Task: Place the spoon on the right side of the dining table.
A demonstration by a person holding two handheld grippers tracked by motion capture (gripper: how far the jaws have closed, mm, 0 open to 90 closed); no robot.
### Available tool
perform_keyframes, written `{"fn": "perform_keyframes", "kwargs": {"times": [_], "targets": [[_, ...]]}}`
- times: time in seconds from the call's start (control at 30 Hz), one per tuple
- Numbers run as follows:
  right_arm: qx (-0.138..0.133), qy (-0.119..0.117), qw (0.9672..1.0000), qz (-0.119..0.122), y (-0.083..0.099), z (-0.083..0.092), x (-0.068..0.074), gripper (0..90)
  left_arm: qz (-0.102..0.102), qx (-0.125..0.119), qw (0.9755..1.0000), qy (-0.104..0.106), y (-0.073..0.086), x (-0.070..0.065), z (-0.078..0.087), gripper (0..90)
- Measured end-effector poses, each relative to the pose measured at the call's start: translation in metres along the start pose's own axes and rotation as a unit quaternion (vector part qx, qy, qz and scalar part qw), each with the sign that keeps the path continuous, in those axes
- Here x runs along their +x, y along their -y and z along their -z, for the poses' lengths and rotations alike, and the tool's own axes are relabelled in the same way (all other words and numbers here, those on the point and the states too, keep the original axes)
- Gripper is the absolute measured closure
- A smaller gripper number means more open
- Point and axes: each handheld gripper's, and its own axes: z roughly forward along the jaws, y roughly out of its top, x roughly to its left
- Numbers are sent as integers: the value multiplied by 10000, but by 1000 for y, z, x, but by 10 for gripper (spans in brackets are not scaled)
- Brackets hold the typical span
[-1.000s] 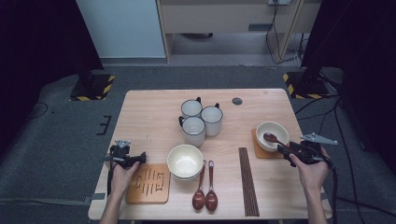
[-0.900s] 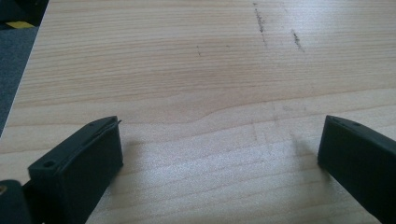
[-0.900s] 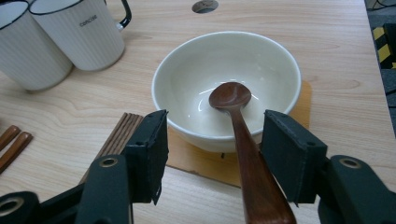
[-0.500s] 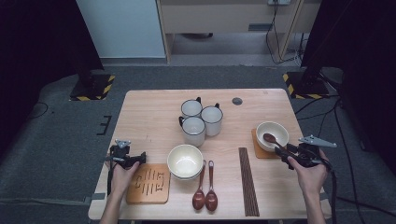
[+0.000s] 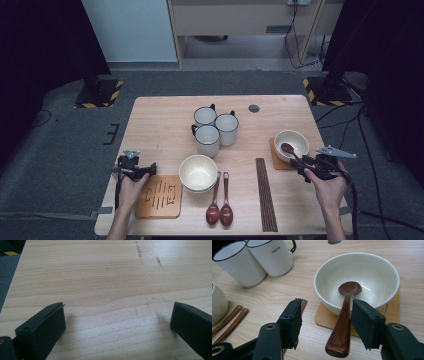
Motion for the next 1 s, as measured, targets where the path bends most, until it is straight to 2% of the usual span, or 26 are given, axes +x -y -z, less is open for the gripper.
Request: {"fn": "perform_keyframes", "kwargs": {"times": [0.27, 0.5, 0.6, 0.77, 1.0], "targets": [[17, -23, 10000, -12, 0, -4, 5, 412, 0, -1, 10000, 1, 0, 0, 0, 0], [-306, -72, 9995, 39, -7, 8, 3, 429, 0, -1, 10000, 0, 0, 0, 0, 0], [-355, -107, 9993, 67, -9, 10, 5, 430, 0, -2, 10000, 0, 0, 0, 0, 0], [-428, -213, 9986, 245, -15, 14, 14, 453, 0, -1, 10000, -1, 0, 0, 0, 0], [-426, -462, 9965, 549, -18, 13, 42, 469, 0, -2, 10000, 1, 0, 0, 0, 0]]}}
